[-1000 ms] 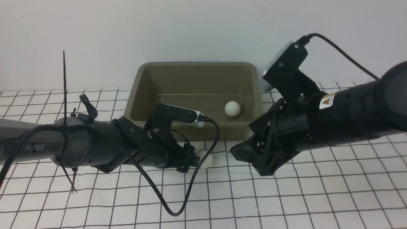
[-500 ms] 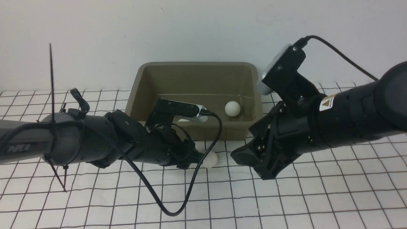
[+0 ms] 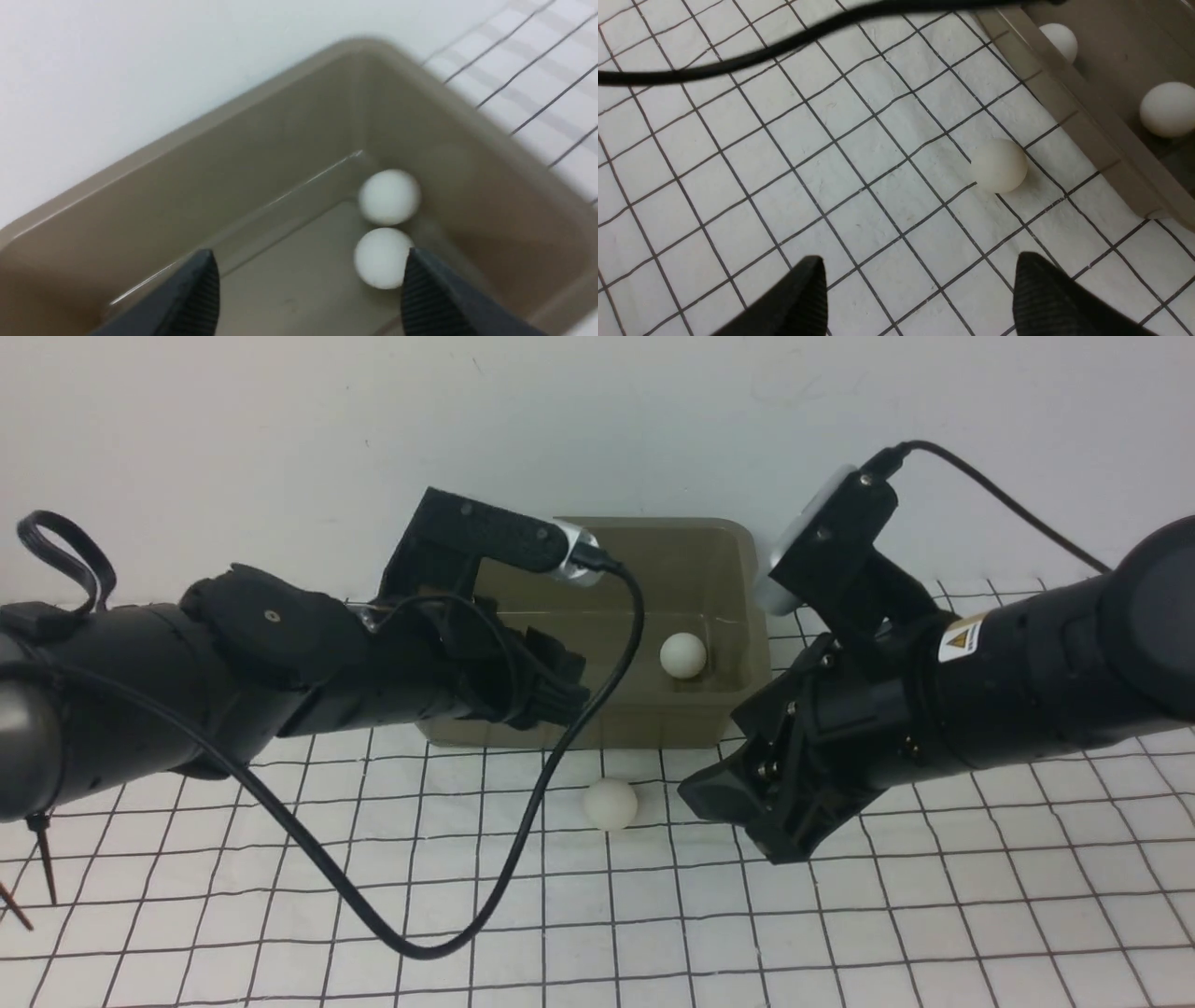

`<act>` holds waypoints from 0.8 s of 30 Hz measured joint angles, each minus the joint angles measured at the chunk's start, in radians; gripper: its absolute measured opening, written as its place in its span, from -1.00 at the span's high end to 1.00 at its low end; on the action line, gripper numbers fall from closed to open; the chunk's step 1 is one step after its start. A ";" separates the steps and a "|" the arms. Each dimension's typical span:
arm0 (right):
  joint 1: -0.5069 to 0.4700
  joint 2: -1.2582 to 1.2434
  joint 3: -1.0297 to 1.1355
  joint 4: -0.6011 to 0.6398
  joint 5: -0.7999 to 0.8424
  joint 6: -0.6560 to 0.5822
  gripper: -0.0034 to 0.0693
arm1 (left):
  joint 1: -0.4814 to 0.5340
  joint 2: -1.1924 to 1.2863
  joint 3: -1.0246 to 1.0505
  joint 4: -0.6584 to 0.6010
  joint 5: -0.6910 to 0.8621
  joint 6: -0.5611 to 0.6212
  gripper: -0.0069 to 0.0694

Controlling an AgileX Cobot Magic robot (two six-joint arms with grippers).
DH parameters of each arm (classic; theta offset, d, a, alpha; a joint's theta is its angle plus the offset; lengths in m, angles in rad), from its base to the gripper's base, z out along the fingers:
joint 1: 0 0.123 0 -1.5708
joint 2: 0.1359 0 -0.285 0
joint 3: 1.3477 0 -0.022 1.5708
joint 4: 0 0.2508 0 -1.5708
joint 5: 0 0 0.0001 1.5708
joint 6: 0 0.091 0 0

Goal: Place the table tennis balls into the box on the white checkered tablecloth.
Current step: 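Drop the ball into the bin, then reach for and grasp a ping pong ball on the table beside the basket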

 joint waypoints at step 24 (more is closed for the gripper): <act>0.000 -0.147 0.000 -0.282 -0.035 0.169 -0.42 | 0.000 -0.335 0.450 -0.024 0.238 -0.057 -0.41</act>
